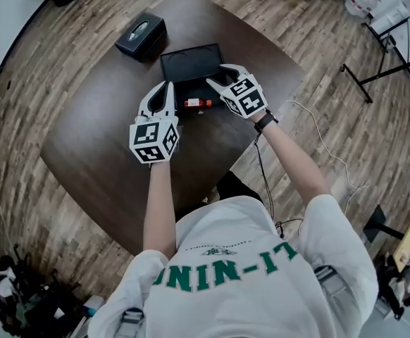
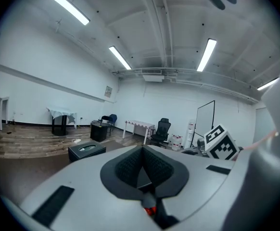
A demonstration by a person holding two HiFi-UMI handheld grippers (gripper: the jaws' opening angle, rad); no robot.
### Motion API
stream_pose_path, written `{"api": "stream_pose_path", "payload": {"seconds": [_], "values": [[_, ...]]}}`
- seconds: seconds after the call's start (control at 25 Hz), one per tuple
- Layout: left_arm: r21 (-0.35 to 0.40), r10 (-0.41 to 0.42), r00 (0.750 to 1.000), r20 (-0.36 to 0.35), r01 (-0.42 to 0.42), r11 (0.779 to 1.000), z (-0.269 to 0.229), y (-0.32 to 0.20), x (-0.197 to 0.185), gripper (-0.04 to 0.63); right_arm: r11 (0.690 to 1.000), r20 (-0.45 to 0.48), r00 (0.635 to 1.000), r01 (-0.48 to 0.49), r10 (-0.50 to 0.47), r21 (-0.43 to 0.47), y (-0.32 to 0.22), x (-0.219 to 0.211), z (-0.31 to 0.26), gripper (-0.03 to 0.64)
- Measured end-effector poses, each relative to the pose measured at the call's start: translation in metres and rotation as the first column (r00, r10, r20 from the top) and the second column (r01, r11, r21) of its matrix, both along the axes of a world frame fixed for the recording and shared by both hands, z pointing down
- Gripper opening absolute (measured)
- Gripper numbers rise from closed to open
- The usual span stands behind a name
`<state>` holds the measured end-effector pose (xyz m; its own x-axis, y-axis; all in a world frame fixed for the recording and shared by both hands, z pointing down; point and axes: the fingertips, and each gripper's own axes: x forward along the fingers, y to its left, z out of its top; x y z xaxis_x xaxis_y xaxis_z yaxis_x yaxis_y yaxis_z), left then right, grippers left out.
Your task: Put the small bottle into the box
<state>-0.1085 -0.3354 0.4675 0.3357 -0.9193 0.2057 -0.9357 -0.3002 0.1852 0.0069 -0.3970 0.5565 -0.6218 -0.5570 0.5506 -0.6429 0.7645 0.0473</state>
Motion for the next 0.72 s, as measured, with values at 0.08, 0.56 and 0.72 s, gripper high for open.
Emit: {"api": "stream_pose_path", "payload": {"seconds": [0.08, 0.56, 0.72], "values": [[0.010, -0.009, 1.000, 0.019, 0.009, 1.000, -0.009, 0.001, -0.001, 0.014, 0.999, 0.041, 0.998, -0.039, 0.038, 0.031, 0.002, 0.005, -0.023, 0.185], [0.091, -0.028, 0.996, 0.085, 0.020, 0.996, -0.063, 0.014, 0.003, 0.014, 0.950, 0.291, 0.932, -0.268, 0.214, 0.159, 0.037, 0.031, -0.142, 0.095], [0.124, -0.027, 0.995, 0.097, 0.015, 0.992, -0.078, 0.026, 0.008, 0.012, 0.918, 0.341, 0.902, -0.344, 0.265, 0.196, 0.056, 0.041, -0.168, 0.072]]}}
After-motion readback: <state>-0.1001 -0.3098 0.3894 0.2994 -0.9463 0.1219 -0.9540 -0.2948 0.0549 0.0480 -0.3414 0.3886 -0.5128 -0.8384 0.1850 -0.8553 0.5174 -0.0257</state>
